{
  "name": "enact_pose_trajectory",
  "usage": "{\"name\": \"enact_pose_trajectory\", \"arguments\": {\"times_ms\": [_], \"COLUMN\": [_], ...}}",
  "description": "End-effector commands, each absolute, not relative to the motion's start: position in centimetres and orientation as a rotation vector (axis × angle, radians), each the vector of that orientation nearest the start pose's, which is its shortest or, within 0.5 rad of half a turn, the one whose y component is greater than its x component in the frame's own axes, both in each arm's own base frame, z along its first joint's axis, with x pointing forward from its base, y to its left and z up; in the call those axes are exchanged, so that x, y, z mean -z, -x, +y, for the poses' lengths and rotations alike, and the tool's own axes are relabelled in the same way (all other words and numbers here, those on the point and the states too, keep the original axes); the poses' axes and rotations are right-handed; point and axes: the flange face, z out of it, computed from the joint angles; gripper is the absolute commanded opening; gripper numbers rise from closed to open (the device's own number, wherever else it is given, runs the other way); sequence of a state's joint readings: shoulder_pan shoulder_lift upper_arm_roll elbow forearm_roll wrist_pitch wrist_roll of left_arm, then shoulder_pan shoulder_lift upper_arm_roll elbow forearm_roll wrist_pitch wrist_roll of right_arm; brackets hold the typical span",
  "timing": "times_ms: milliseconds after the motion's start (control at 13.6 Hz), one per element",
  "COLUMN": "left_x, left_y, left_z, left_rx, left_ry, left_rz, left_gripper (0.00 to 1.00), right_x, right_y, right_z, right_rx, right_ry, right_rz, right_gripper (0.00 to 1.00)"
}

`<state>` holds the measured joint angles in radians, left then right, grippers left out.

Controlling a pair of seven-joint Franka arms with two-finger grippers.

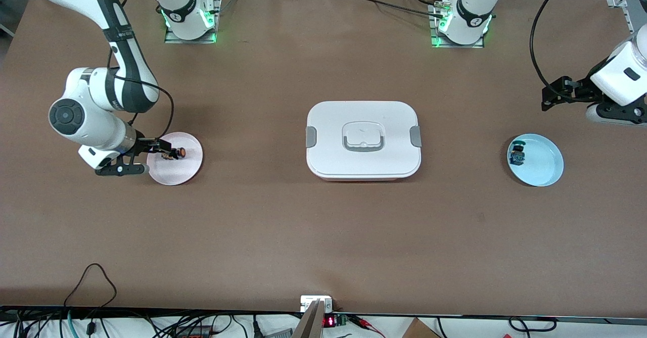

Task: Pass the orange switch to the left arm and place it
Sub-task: 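Close the right gripper on the orange switch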

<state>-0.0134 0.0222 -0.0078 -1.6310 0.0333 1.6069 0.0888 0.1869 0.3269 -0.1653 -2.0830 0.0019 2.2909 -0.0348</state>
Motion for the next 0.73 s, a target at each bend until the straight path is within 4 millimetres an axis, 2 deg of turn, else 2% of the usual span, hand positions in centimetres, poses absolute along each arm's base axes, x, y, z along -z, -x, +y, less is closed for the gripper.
{"name": "enact_pose_trajectory", "arguments": {"times_ms": [0, 293, 660], "left_x": [-59.2, -59.1, -59.2], "left_y": [-56.6, -56.6, -56.6], "left_z": [-0.9, -0.9, -0.9], "left_rx": [-0.067, -0.067, -0.062], "left_ry": [3.077, 3.078, 3.077], "left_rz": [0.191, 0.191, 0.191], "left_gripper": [1.00, 1.00, 1.00], "right_x": [-24.2, -20.9, -19.7], "right_y": [-56.7, -56.7, -56.4], "right_z": [1.4, 3.4, 3.6], "right_rx": [-0.206, -0.206, -0.240], "right_ry": [3.187, 3.193, 3.189], "right_rz": [-0.109, -0.158, -0.236], "right_gripper": [1.00, 1.00, 1.00]}}
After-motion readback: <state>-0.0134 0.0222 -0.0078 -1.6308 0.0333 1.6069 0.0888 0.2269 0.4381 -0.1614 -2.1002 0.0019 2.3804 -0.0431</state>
